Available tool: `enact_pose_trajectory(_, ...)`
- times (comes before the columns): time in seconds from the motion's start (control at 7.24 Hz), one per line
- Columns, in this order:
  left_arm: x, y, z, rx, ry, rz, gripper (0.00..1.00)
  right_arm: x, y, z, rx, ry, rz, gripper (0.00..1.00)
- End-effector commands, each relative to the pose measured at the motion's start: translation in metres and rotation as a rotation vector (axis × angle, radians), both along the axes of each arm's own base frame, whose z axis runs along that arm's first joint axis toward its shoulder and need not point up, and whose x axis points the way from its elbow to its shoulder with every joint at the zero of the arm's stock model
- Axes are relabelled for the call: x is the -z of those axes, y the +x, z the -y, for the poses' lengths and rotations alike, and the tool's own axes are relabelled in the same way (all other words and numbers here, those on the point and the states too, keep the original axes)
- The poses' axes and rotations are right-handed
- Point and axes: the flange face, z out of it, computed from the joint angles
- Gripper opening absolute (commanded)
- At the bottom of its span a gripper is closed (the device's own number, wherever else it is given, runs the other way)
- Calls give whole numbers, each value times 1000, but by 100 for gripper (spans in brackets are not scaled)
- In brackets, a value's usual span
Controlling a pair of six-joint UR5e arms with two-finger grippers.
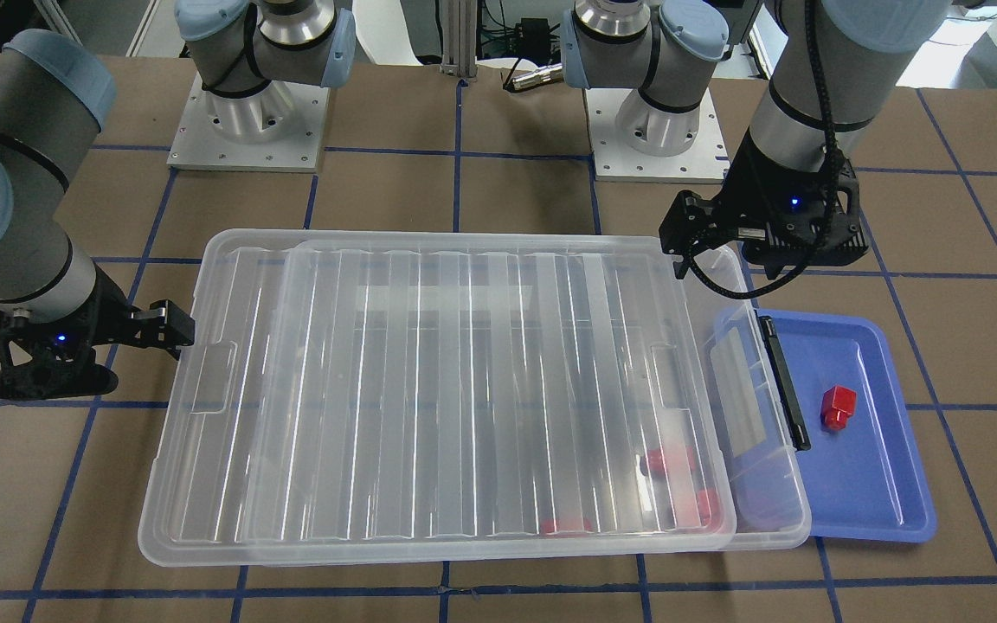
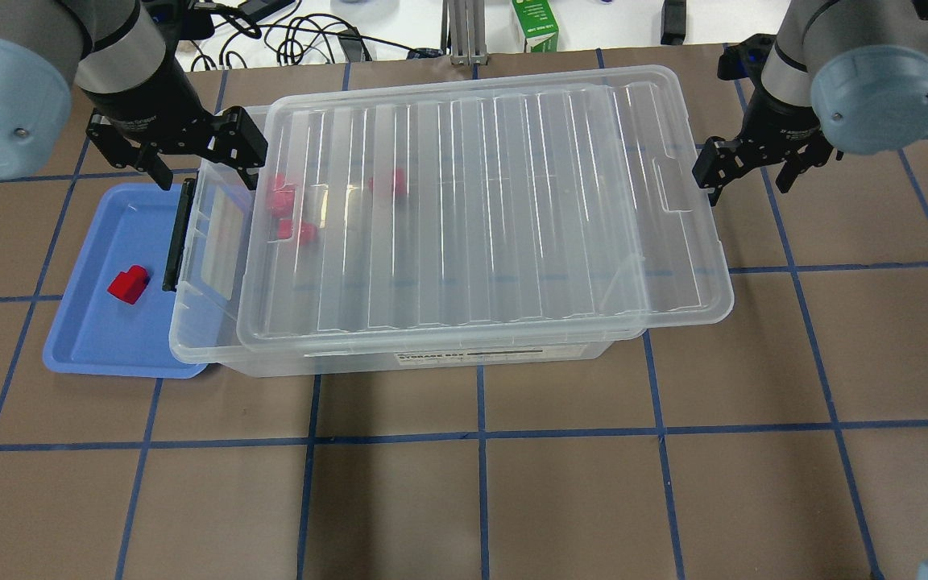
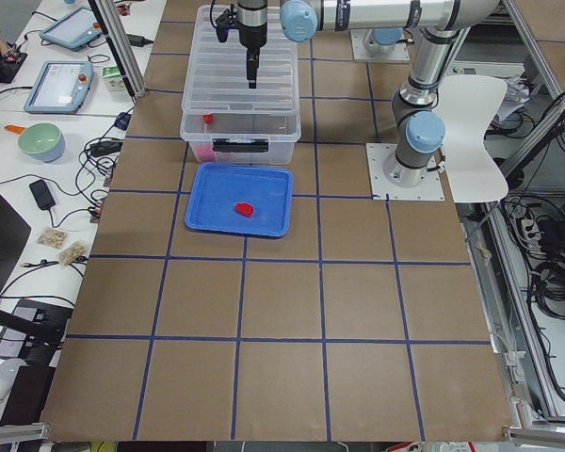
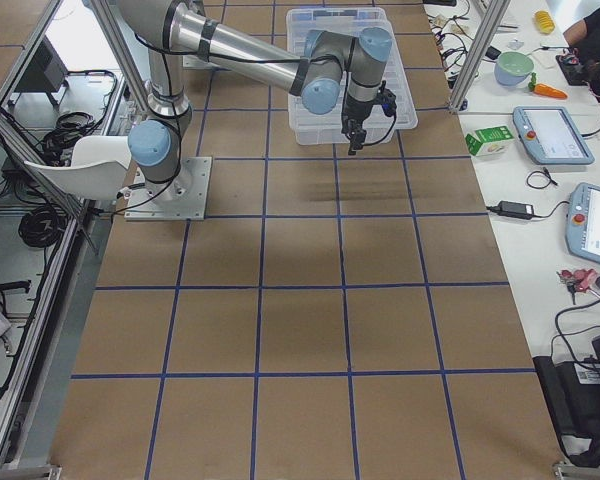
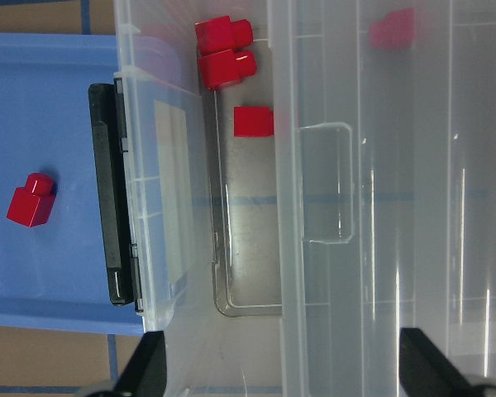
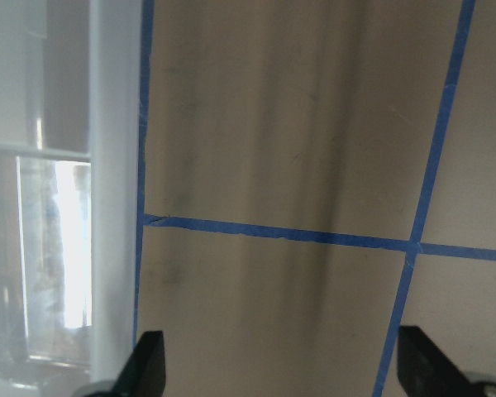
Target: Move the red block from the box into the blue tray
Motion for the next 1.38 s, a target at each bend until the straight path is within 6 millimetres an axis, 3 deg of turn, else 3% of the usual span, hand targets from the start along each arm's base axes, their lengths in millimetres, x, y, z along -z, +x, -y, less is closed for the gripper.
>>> enact_pose_trajectory(0.0, 1, 0, 0, 0, 1, 0, 100, 0, 18, -2, 8, -2, -1, 100)
enact_pose_trajectory(0.83, 1, -1, -1, 2, 3, 0, 100, 2, 45, -4, -22, -1, 14, 100)
enact_pose_trajectory(1.24, 1, -1, -1, 2, 1, 0, 100, 3, 45, -4, -24, 0, 14, 100)
